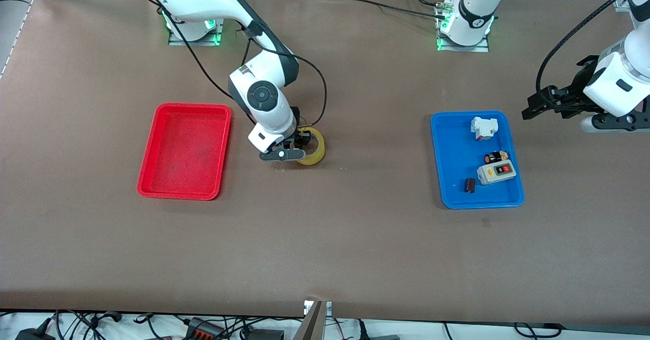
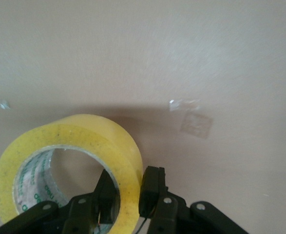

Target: Place and move tape with both arms

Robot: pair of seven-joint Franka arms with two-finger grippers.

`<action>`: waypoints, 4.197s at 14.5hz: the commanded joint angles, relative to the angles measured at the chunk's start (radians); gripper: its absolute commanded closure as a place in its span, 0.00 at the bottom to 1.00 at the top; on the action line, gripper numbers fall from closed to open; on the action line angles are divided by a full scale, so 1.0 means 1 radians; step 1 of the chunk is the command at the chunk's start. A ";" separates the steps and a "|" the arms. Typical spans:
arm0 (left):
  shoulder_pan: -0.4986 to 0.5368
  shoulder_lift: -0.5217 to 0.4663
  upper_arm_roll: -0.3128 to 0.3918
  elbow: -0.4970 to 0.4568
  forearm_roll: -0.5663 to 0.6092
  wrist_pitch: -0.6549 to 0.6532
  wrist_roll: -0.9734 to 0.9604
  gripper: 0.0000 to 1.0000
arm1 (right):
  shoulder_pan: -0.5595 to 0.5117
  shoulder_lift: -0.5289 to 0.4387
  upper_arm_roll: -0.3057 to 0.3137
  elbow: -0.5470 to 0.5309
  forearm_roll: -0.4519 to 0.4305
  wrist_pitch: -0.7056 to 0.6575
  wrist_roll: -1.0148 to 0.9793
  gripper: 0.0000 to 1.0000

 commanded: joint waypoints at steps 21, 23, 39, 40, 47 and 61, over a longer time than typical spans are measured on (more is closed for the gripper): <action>-0.001 0.008 -0.060 0.080 -0.026 -0.107 0.008 0.00 | -0.617 -0.336 0.004 -0.507 -0.023 0.055 -0.627 0.93; 0.002 0.008 -0.054 0.080 -0.028 -0.107 0.010 0.00 | -0.657 -0.309 0.004 -0.507 -0.025 0.081 -0.684 0.92; 0.002 0.008 -0.055 0.077 -0.015 -0.085 0.019 0.00 | -0.660 -0.425 0.012 -0.256 -0.017 -0.249 -0.692 0.02; 0.003 0.008 -0.055 0.077 -0.014 -0.084 0.022 0.00 | -0.660 -0.425 0.012 -0.183 -0.016 -0.330 -0.677 0.02; 0.002 0.000 -0.062 0.068 0.034 -0.073 0.028 0.00 | -0.622 -0.495 0.018 0.139 -0.005 -0.692 -0.528 0.02; 0.003 0.000 -0.052 0.074 0.032 -0.078 0.028 0.00 | -0.544 -0.628 0.002 0.209 -0.005 -0.888 -0.425 0.01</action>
